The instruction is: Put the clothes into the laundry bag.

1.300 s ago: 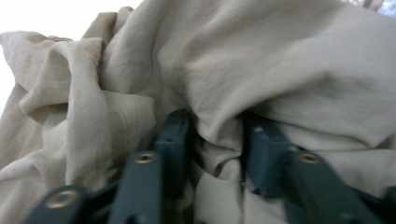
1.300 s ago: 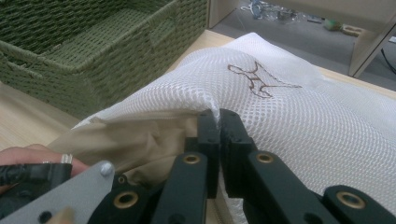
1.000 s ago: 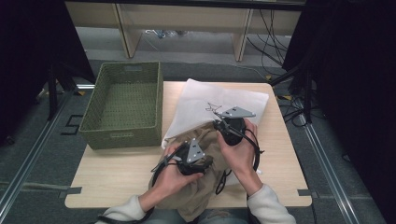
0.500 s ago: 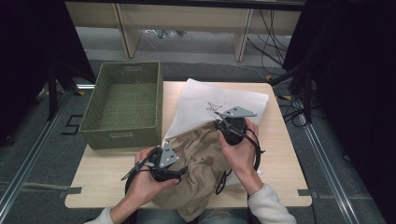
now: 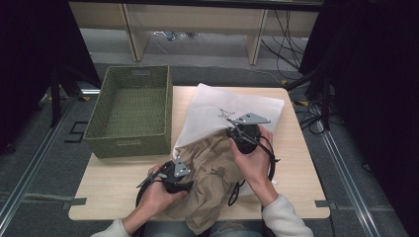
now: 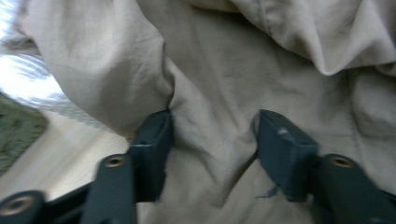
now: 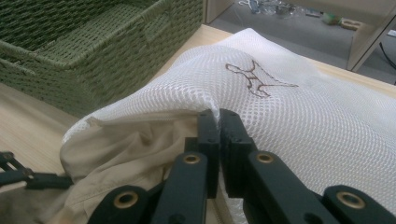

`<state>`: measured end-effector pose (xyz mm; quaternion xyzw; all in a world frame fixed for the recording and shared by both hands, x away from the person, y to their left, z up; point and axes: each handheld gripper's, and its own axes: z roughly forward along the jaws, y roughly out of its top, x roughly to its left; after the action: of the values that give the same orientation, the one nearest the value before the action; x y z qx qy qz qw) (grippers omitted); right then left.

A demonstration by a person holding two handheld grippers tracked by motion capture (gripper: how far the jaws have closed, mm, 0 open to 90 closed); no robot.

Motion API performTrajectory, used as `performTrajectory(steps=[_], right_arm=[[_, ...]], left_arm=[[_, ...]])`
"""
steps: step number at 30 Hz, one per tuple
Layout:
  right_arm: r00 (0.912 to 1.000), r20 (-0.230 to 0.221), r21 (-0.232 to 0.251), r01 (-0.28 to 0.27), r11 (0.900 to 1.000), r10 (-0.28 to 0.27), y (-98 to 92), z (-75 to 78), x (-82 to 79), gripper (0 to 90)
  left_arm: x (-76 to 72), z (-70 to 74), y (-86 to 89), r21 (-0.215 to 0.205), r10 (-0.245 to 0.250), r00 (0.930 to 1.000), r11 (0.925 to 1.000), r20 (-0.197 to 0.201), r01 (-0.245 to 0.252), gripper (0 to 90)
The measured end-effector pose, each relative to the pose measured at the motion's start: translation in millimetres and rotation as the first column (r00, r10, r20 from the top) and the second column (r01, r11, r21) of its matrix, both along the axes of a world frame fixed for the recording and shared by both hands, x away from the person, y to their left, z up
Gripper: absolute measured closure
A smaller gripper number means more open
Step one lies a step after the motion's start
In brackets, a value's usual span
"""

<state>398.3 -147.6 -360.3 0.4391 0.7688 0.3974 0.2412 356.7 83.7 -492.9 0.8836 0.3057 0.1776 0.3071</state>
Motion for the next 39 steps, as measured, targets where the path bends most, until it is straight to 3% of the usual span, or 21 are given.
performTrajectory(steps=[1,2,4,7,10,11,12,13,15,18,23,24,25,26,27,29,31,32,37,38,39], right_arm=[[0.9995,0.024,-0.016,-0.019,1.000,0.020,-0.8,-0.8,2.0,88.7],[0.9994,0.031,-0.026,-0.016,1.000,0.017,-1.1,-1.4,2.6,88.7],[1.0000,0.001,-0.007,-0.001,1.000,0.001,0.6,-0.8,0.1,88.7],[0.9999,0.007,-0.019,-0.011,1.000,0.012,0.9,-1.3,0.8,88.7],[1.0000,0.001,-0.008,-0.002,1.000,0.002,3.1,-2.0,-0.4,88.7],[1.0000,-0.007,-0.008,-0.001,1.000,0.001,3.6,-2.0,-0.6,88.7],[0.9993,0.025,-0.043,-0.026,0.999,0.027,2.0,-2.7,1.3,88.7],[0.9996,0.015,-0.031,-0.023,0.999,0.024,3.3,-3.3,1.0,88.7],[0.9998,0.006,-0.027,-0.020,0.999,0.020,4.8,-4.6,1.1,88.7],[0.9997,0.002,-0.030,-0.025,0.999,0.025,6.1,-5.9,2.1,88.7],[0.9998,-0.006,-0.028,-0.021,0.999,0.021,8.4,-7.0,0.6,88.7],[0.9997,-0.007,-0.026,-0.024,0.999,0.023,8.8,-6.6,0.4,88.7],[0.9998,-0.006,-0.016,-0.021,1.000,0.021,10.6,-7.5,0.2,88.7],[0.9996,-0.005,-0.014,-0.027,1.000,0.027,10.6,-8.2,0.2,88.7],[0.9989,0.009,-0.043,-0.046,0.998,0.046,9.4,-7.9,1.0,88.7],[0.9991,0.012,-0.043,-0.040,0.998,0.041,10.7,-8.1,0.8,88.7],[0.9983,0.014,-0.050,-0.056,0.997,0.057,11.5,-8.2,0.3,88.7],[0.9992,-0.018,-0.019,-0.037,0.999,0.036,14.4,-7.6,-2.4,88.7],[0.9987,0.017,-0.033,-0.047,0.998,0.048,12.8,-4.1,-3.5,88.7],[0.9992,0.001,-0.026,-0.040,0.999,0.041,12.5,-2.8,-4.6,88.8],[0.9986,0.010,-0.029,-0.051,0.998,0.051,11.3,-2.6,-4.2,88.7]], left_arm=[[1.5,-2.3,-0.8,0.019,-0.009,1.0000,0.9998,-0.004,0.009,51.5],[1.6,-5.1,-2.9,0.006,-0.006,0.9999,1.0000,-0.010,0.006,53.9],[1.8,-6.1,-5.0,0.015,-0.011,0.9999,0.9998,-0.012,0.011,59.1],[0.4,-6.0,-7.2,0.011,-0.005,0.9995,0.9999,-0.032,0.006,67.8],[-0.3,-4.5,-7.4,-0.014,-0.005,0.9993,0.9999,-0.036,0.004,79.5],[-0.6,-2.9,-6.8,-0.031,-0.002,0.9993,0.9995,-0.036,0.001,81.9],[-1.7,-0.4,-6.5,-0.061,-0.002,0.9992,0.9982,-0.039,0.000,83.5],[-3.1,3.9,-5.6,-0.076,-0.003,0.9991,0.9971,-0.041,0.000,84.4],[-7.3,14.1,-4.9,-0.125,-0.017,0.9991,0.9921,-0.038,0.012,85.1],[-14.8,28.7,-9.0,-0.228,-0.031,0.9994,0.9734,-0.018,0.026,85.4],[-20.2,47.6,-18.9,-0.307,-0.041,0.9986,0.9503,0.034,0.049,85.6],[-18.6,51.5,-19.9,-0.292,-0.062,0.9973,0.9538,0.038,0.071,85.6],[-18.4,51.5,-23.2,-0.314,-0.055,0.9971,0.9469,0.053,0.069,85.6],[-17.6,53.6,-25.5,-0.299,-0.062,0.9967,0.9514,0.053,0.075,85.6],[-15.6,53.9,-28.4,-0.290,-0.067,0.9957,0.9534,0.065,0.083,85.6],[-11.0,53.2,-35.8,-0.276,-0.073,0.9938,0.9565,0.083,0.094,85.6],[-4.9,50.7,-43.9,-0.246,-0.073,0.9921,0.9645,0.102,0.096,85.6],[-0.8,49.8,-47.2,-0.221,-0.072,0.9915,0.9708,0.108,0.095,85.6],[20.5,40.9,-60.2,-0.132,-0.063,0.9874,0.9878,0.145,0.083,85.5],[22.3,37.5,-63.7,-0.166,-0.046,0.9878,0.9836,0.149,0.071,85.4],[24.6,37.7,-63.4,-0.126,-0.058,0.9875,0.9890,0.146,0.077,85.4]])
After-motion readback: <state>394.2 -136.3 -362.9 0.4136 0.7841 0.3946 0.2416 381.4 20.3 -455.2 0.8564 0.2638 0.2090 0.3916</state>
